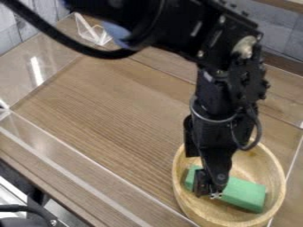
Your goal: Move green object from inside the wooden bowl to the table next to it
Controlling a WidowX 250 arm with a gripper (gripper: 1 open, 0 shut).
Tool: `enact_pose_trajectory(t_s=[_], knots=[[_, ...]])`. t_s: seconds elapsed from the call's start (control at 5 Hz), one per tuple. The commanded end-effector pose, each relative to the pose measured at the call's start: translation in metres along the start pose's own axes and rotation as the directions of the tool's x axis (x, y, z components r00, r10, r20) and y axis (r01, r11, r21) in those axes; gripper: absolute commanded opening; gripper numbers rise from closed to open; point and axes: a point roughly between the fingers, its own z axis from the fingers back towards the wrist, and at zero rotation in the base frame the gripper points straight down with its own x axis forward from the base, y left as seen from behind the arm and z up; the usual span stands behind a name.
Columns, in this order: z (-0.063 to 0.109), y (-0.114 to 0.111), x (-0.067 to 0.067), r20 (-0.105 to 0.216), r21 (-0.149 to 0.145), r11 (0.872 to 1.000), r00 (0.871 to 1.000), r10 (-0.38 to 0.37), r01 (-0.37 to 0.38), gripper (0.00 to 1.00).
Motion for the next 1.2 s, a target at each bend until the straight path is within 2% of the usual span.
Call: enact_pose_trajectory(t_s=[0.0, 0.2, 0.4, 0.6, 1.0], knots=[[-0.008, 0.010, 0.009, 0.038, 0.022, 1.000, 0.999, -0.005, 0.004, 1.00], [-0.020, 0.014, 0.013, 0.056, 0.025, 1.000, 0.998, -0.011, 0.009, 1.00], [-0.025, 0.012, 0.005, 0.081, 0.027, 0.999, 0.996, 0.025, -0.027, 1.00], [-0.023, 0.011, 0.002, 0.099, 0.040, 0.998, 0.994, 0.039, -0.043, 1.00], [-0.016, -0.002, 0.021, 0.107, 0.043, 0.997, 0.992, 0.063, -0.068, 1.00]])
